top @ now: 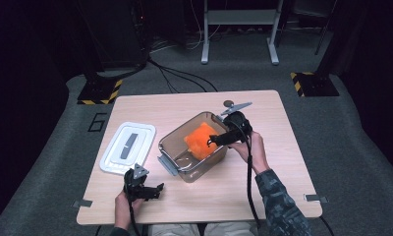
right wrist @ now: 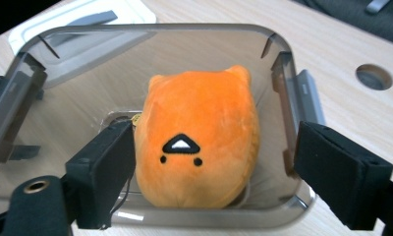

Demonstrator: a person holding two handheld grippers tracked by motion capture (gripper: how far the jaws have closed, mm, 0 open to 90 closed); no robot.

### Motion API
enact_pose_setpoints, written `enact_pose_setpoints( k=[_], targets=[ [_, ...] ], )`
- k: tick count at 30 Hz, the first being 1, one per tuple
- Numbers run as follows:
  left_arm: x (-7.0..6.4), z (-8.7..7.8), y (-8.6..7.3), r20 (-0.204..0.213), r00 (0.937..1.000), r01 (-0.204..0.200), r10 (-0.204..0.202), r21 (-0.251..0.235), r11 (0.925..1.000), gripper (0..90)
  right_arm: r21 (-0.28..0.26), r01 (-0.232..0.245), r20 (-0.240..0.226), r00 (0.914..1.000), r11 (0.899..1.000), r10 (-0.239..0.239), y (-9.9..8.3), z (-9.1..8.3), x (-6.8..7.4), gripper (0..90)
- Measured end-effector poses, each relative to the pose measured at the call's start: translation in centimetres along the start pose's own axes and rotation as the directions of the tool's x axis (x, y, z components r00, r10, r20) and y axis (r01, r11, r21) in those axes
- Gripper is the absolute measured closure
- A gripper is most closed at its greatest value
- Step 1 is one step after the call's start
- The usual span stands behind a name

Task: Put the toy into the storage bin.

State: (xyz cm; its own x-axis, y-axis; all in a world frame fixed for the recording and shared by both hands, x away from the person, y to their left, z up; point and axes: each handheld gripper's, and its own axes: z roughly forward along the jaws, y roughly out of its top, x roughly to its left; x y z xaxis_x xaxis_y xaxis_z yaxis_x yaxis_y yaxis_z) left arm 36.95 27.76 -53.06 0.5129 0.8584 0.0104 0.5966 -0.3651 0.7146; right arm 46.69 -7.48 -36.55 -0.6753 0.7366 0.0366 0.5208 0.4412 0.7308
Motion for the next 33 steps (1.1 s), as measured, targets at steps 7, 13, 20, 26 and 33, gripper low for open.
enact_pose_setpoints(
  k=[7,13,20,26,33],
  targets=[
    [0.0,0.0,0.0,0.000,1.0000,0.000,0.000,0.000,1.0000,1.8,-0.068,-0.011,0.036,0.9993,0.998,0.013,-2.5,-2.5,-0.6,9.3],
    [0.0,0.0,0.0,0.000,1.0000,0.000,0.000,0.001,1.0000,1.8,-0.099,-0.034,0.076,0.9962,0.994,0.042,-4.9,-3.9,-1.3,5.2],
    [0.0,0.0,0.0,0.001,1.0000,-0.001,0.001,0.001,1.0000,1.8,-0.171,-0.039,0.155,0.9856,0.984,0.066,-7.9,-4.8,-2.0,2.9],
    [0.0,0.0,0.0,0.001,1.0000,-0.001,0.001,0.001,1.0000,1.8,-0.129,-0.105,0.206,0.9699,0.986,0.130,-11.9,-4.1,-3.3,1.3],
    [0.0,0.0,0.0,0.003,1.0000,0.006,-0.006,0.001,1.0000,1.8,-0.090,-0.208,0.233,0.9464,0.974,0.224,-16.8,-3.0,-4.7,0.6]
  ],
)
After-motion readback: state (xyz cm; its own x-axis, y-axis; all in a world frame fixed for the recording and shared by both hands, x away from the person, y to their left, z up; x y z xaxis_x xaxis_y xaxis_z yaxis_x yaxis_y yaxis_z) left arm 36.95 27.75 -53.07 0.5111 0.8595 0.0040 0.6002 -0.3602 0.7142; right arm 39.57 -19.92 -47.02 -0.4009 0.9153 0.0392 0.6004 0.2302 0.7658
